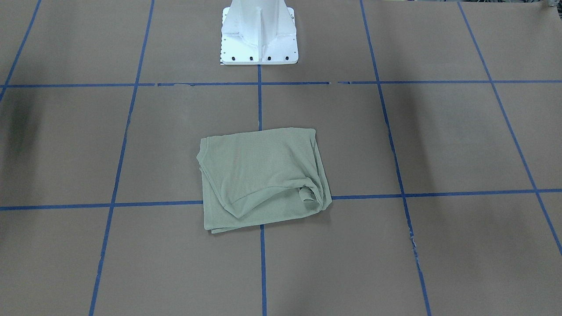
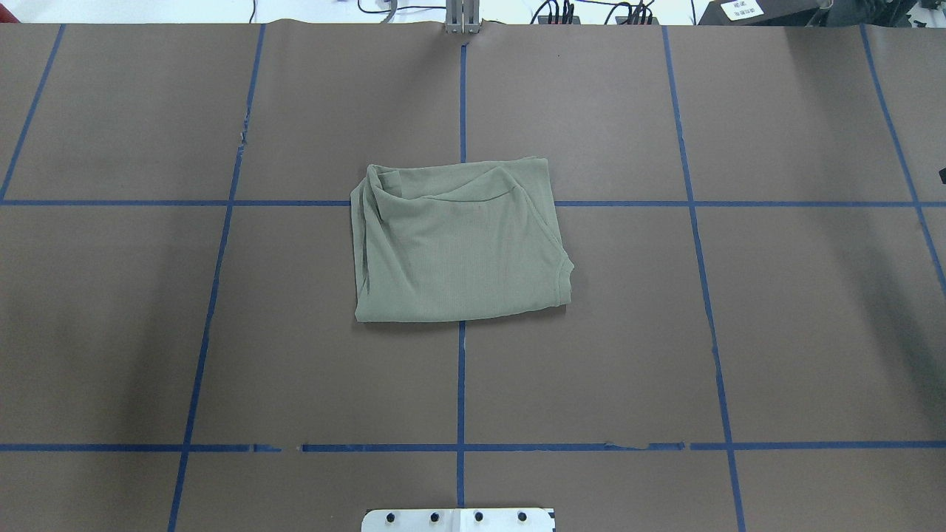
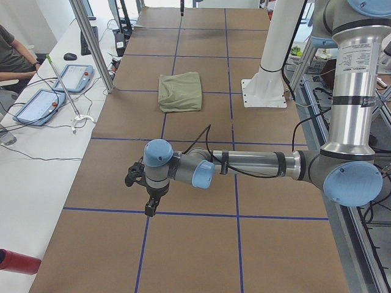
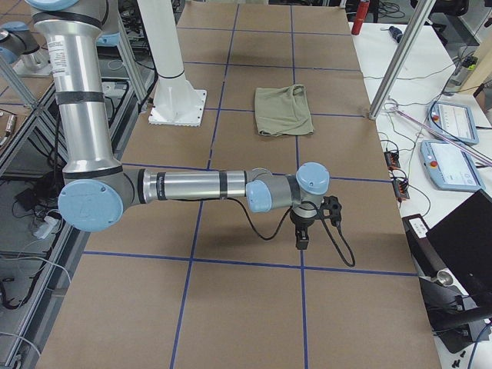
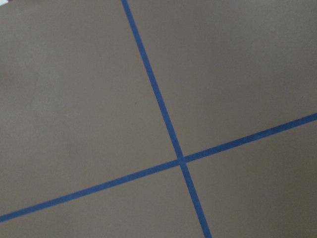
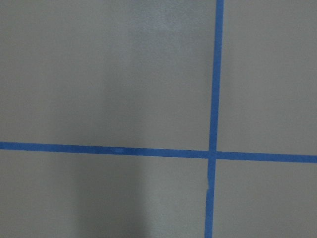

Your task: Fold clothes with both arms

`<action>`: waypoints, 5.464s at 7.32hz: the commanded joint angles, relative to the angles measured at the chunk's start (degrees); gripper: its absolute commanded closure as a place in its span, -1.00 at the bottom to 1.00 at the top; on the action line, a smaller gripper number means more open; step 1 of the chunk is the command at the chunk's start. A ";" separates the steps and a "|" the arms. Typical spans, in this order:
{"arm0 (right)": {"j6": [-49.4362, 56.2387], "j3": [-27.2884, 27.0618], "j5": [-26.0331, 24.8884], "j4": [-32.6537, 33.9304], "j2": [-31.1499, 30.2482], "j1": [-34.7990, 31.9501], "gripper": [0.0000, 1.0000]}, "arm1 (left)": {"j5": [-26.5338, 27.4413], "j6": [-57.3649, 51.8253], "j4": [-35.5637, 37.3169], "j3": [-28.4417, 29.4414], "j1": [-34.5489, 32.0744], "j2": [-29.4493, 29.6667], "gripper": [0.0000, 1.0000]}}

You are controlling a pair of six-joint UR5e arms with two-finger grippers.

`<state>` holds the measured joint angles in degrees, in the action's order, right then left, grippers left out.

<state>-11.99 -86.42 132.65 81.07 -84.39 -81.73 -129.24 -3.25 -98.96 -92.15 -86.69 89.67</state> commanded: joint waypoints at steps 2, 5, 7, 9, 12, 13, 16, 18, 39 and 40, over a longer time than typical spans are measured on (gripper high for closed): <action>0.03 -0.24 0.85 1.44 -1.04 -3.43 -1.00 | -0.49 -0.70 13.52 -4.79 -0.14 -0.11 -1.00; 0.82 -1.63 9.46 11.19 -2.69 -9.58 -1.00 | -0.58 -0.88 13.18 -4.79 -0.06 -0.20 -1.00; 1.09 -7.51 8.16 11.39 -7.26 -10.29 -1.00 | -0.58 -0.88 13.26 -5.22 -0.14 0.15 -1.00; 1.09 -11.48 1.92 12.52 -8.33 -9.60 -1.00 | -0.49 -0.79 13.70 -6.71 -0.14 0.33 -1.00; 1.18 -11.22 2.88 12.36 -9.39 -9.68 -1.00 | -0.49 -0.79 13.62 -7.16 -0.14 -0.02 -1.00; 1.09 -11.22 2.88 12.27 -9.39 -9.68 -1.00 | -0.66 -0.18 13.70 -7.08 -0.14 -0.20 -1.00; 1.00 -11.22 2.88 12.09 -9.48 -9.68 -1.00 | -6.19 8.25 13.62 -6.90 -0.14 -0.29 -1.00; 1.00 -11.40 2.88 12.00 -9.48 -9.68 -1.00 | -6.20 8.26 13.62 -6.99 -0.14 -0.29 -1.00; 10.32 -10.70 2.79 12.09 -10.97 -9.68 -1.00 | -6.46 8.00 13.44 -7.16 -0.06 -0.03 -1.00; 10.32 -10.70 2.79 12.09 -10.97 -9.68 -1.00 | -6.38 8.00 13.44 -7.16 -0.06 -0.03 -1.00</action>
<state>-1.62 -97.20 135.44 93.20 -95.36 -91.41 -135.68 4.74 -85.51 -99.32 -86.75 89.61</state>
